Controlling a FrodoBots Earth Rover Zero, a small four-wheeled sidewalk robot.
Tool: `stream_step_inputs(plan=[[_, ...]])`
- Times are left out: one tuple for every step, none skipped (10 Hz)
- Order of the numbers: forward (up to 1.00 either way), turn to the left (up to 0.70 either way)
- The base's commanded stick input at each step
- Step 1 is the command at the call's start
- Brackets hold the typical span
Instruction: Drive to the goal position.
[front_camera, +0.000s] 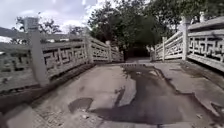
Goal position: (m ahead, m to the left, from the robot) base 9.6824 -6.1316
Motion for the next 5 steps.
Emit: stream_step_inputs(plan=[[0.70,0.00],[0.70,-0.02],[0.70,-0.14],[0.70,-0.14],[0.70,-0.14]])
